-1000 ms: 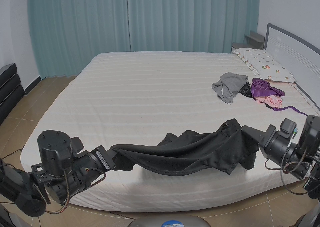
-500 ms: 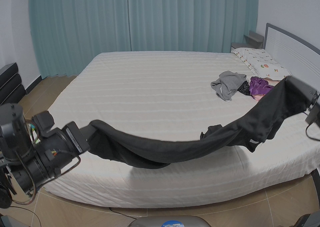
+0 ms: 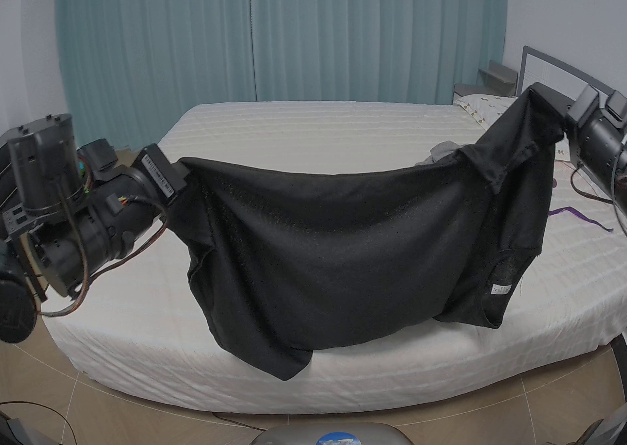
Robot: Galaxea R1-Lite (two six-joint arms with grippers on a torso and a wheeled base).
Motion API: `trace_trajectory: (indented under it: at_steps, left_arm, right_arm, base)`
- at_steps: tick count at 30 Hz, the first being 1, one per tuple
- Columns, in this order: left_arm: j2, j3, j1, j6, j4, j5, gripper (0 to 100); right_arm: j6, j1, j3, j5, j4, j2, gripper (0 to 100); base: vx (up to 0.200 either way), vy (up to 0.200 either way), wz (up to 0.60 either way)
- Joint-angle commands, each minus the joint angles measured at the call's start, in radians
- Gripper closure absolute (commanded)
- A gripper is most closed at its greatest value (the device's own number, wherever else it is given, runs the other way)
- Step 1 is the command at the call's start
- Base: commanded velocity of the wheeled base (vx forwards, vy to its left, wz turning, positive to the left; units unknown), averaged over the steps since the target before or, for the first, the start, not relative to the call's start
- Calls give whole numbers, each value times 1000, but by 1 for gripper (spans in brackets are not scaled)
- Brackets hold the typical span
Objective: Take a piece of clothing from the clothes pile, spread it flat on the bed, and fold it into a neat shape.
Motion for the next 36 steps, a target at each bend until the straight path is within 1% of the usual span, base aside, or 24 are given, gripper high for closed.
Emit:
trace_trajectory:
  at_steps: [1,9,10,11,14,15,16,22,28,34,35,36]
  left_arm:
    - [254,-122,78,-2,-66,-19,100]
    - [485,-237,118,1,-147,-30,100]
    - [485,-237,118,1,-147,-30,100]
    - [558,-276,125,1,-169,-30,100]
    - [666,-327,135,1,-188,-30,100]
    - [678,-330,135,3,-188,-28,100]
    - [736,-361,138,3,-199,-28,100]
    - [912,-468,148,4,-251,-27,100]
    - [1012,-543,156,4,-253,-28,100]
    - [1112,-663,165,4,-244,-30,100]
    - [1129,-681,168,3,-242,-30,100]
    - [1129,-681,168,3,-242,-30,100]
  right_arm:
    - [-48,-58,-102,-7,-137,309,100]
    - [-49,-63,-194,-4,-153,482,100]
    - [-49,-63,-194,-4,-153,482,100]
    - [-51,-66,-215,-6,-163,536,100]
    - [-58,-78,-251,-6,-185,630,100]
    - [-58,-80,-255,-6,-188,640,100]
    - [-58,-90,-278,-7,-202,699,100]
    - [-58,-121,-336,-10,-249,877,100]
    - [-57,-146,-415,-12,-240,1012,100]
    - [-58,-149,-510,-13,-228,1127,100]
    - [-60,-149,-524,-12,-219,1153,0]
    - [-60,-149,-524,-12,-219,1153,0]
  base:
    - [200,0,0]
    - [200,0,0]
    - [200,0,0]
    - [200,0,0]
    - [200,0,0]
    - [0,0,0]
    - [0,0,0]
    - [0,0,0]
    - [0,0,0]
    - [0,0,0]
    - [0,0,0]
    - [0,0,0]
